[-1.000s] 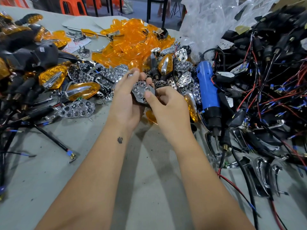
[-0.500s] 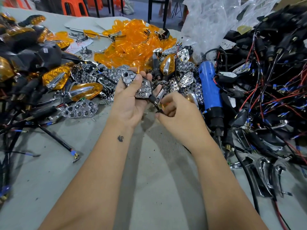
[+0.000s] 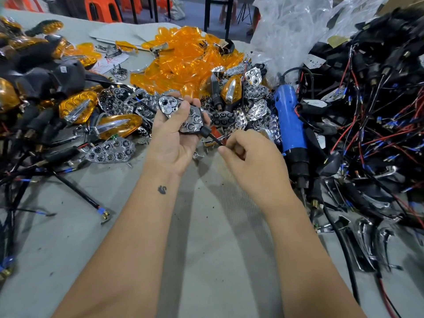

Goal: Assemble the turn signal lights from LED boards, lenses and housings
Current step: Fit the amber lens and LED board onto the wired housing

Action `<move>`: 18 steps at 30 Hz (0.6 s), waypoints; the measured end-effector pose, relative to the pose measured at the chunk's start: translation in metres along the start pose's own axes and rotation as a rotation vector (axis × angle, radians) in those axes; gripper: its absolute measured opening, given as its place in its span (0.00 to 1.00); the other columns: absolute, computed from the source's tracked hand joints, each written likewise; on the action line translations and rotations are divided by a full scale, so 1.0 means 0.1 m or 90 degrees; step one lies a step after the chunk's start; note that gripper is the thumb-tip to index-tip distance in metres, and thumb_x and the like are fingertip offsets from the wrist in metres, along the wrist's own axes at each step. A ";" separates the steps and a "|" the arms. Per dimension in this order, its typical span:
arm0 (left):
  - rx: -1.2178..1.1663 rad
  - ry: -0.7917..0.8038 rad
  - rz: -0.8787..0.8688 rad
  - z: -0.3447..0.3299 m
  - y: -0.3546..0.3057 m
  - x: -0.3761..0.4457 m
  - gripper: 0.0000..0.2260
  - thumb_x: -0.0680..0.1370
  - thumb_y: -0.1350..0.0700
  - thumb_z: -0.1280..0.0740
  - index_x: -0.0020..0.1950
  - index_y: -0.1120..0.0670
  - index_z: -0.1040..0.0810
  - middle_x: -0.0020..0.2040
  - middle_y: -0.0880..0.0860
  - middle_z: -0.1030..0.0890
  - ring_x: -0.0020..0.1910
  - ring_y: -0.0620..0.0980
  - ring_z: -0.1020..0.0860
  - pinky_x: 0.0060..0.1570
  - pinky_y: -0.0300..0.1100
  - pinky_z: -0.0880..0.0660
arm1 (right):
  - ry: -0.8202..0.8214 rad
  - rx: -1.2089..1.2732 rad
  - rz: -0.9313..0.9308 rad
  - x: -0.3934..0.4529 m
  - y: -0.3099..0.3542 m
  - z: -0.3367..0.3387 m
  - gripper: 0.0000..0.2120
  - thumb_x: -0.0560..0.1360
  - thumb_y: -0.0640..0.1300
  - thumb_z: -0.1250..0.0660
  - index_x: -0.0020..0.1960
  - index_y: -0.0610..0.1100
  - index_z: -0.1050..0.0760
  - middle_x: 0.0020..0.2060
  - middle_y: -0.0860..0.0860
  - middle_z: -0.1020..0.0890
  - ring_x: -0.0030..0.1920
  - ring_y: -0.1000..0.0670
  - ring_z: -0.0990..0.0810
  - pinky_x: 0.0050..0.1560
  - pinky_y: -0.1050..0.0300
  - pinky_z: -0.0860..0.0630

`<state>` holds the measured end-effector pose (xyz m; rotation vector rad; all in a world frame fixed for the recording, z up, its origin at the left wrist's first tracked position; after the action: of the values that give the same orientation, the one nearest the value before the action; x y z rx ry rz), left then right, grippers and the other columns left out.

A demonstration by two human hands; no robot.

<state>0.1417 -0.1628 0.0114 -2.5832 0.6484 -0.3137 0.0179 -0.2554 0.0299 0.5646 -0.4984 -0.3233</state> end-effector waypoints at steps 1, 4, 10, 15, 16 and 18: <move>0.003 0.003 0.004 -0.01 0.01 -0.01 0.09 0.78 0.68 0.38 0.50 0.54 0.26 0.45 0.54 0.20 0.44 0.50 0.19 0.43 0.48 0.20 | -0.001 -0.008 -0.004 0.00 0.01 -0.01 0.07 0.79 0.49 0.34 0.44 0.49 0.26 0.37 0.57 0.27 0.39 0.55 0.28 0.41 0.51 0.28; 0.001 0.032 0.015 -0.06 0.04 -0.03 0.10 0.79 0.69 0.39 0.50 0.54 0.27 0.45 0.53 0.21 0.45 0.50 0.19 0.43 0.48 0.20 | -0.006 0.026 -0.025 0.01 0.01 -0.06 0.06 0.82 0.46 0.39 0.47 0.46 0.27 0.41 0.54 0.24 0.42 0.52 0.26 0.45 0.46 0.26; 0.001 0.110 0.042 -0.17 0.08 -0.08 0.11 0.76 0.67 0.38 0.51 0.52 0.29 0.46 0.51 0.21 0.47 0.48 0.19 0.43 0.48 0.20 | -0.022 0.118 -0.045 0.01 0.00 -0.03 0.08 0.82 0.41 0.40 0.46 0.44 0.25 0.39 0.53 0.23 0.41 0.51 0.26 0.43 0.47 0.28; 0.029 0.143 0.038 -0.22 0.08 -0.11 0.12 0.74 0.67 0.36 0.51 0.51 0.29 0.45 0.51 0.21 0.47 0.48 0.20 0.45 0.46 0.20 | -0.080 0.145 0.003 -0.01 0.03 0.03 0.06 0.79 0.37 0.36 0.44 0.44 0.24 0.36 0.56 0.23 0.40 0.53 0.26 0.42 0.53 0.27; 0.023 0.143 0.039 -0.22 0.08 -0.11 0.13 0.73 0.67 0.36 0.52 0.51 0.28 0.46 0.51 0.21 0.47 0.48 0.20 0.45 0.46 0.20 | -0.095 0.153 0.012 -0.02 0.04 0.05 0.06 0.78 0.37 0.35 0.44 0.44 0.24 0.36 0.56 0.23 0.40 0.53 0.25 0.42 0.54 0.27; 0.025 0.146 0.034 -0.22 0.09 -0.12 0.14 0.73 0.68 0.36 0.52 0.51 0.29 0.46 0.51 0.21 0.47 0.47 0.20 0.46 0.46 0.20 | -0.113 0.159 0.020 -0.03 0.04 0.05 0.06 0.77 0.37 0.34 0.43 0.44 0.24 0.35 0.55 0.23 0.40 0.52 0.25 0.41 0.55 0.28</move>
<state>0.1211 -0.1722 0.0250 -2.5089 0.7812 -0.6044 0.0136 -0.2534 0.0345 0.7733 -0.7245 -0.2840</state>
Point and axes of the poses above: each hand's wrist, its own x-axis towards the middle knuckle, its own z-axis out of the back of the hand, y = z × x, the point moved 5 cm from there along x, towards the middle knuckle
